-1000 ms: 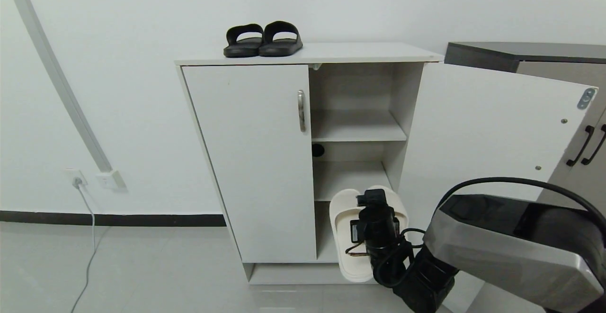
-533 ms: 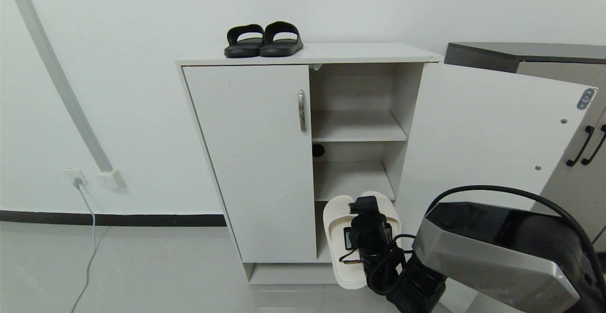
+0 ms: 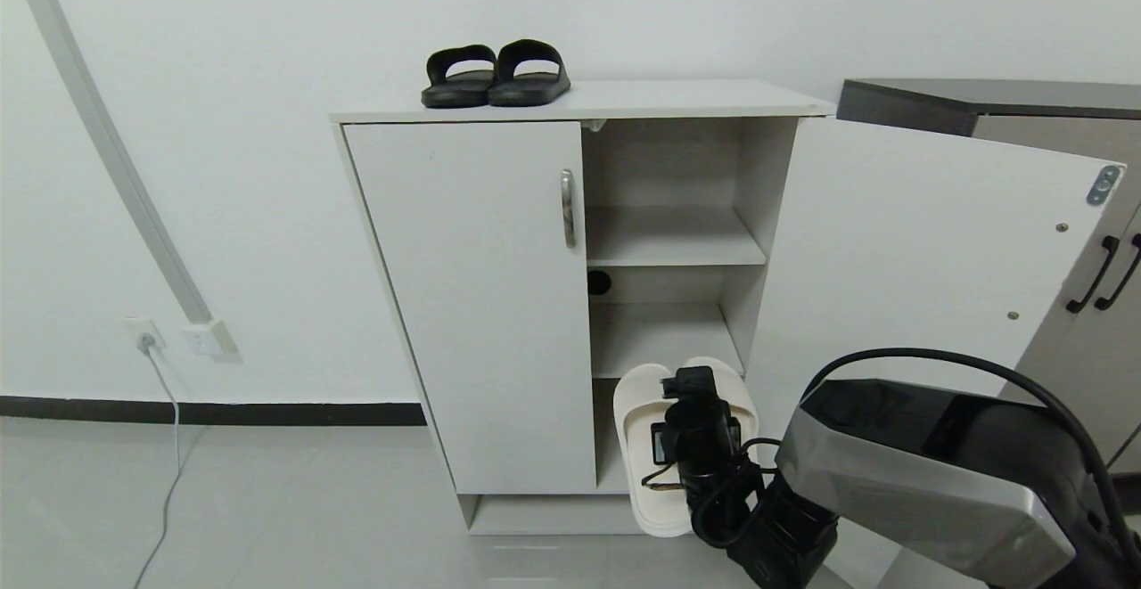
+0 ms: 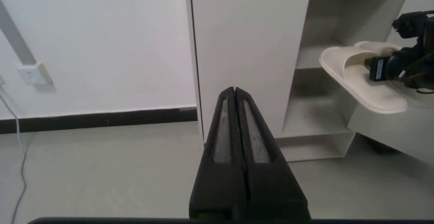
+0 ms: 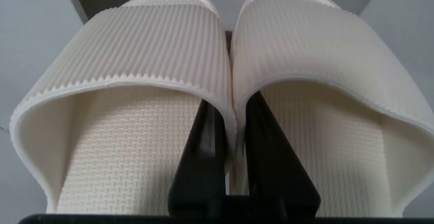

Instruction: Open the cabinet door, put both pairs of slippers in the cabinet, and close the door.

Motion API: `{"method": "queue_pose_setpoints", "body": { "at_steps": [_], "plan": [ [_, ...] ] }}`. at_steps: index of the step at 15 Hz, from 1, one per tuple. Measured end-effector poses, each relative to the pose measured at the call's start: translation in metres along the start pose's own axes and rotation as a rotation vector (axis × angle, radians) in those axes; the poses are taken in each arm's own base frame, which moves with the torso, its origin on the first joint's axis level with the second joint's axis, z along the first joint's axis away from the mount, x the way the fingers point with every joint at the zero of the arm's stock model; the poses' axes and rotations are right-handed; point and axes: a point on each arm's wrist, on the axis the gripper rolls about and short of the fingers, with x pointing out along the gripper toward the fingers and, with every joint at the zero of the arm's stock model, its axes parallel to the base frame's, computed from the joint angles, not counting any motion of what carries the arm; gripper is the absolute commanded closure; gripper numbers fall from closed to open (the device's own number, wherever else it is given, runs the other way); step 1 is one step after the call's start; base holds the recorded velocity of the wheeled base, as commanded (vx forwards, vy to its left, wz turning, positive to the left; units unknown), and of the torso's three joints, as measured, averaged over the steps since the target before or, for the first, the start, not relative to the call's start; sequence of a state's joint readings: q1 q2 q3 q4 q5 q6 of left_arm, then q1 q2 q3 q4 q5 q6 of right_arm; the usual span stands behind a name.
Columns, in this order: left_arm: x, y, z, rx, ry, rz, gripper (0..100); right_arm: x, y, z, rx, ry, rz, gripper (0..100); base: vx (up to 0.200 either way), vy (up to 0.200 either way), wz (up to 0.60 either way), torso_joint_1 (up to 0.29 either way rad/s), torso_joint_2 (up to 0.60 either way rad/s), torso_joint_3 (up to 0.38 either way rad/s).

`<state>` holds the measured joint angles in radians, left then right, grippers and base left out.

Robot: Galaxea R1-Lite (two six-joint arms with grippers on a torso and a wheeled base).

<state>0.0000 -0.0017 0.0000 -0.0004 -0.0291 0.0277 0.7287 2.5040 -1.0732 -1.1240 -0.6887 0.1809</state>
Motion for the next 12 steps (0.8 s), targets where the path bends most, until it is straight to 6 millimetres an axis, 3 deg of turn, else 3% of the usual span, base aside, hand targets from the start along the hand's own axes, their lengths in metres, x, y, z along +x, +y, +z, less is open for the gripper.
{"method": "queue_pose_setpoints", "body": {
  "at_steps": [6,12],
  "plan": [
    [0.0,0.0,0.0,0.0,0.0,0.0,100,0.003,-0.001,0.017,-0.017,-0.192,0.005,100,0.0,0.0,0.0,0.0,0.0,-0.177],
    [0.0,0.0,0.0,0.0,0.0,0.0,100,0.01,-0.006,0.001,-0.046,-0.165,-0.011,100,0.0,0.0,0.0,0.002,0.0,-0.089]
  ]
}}
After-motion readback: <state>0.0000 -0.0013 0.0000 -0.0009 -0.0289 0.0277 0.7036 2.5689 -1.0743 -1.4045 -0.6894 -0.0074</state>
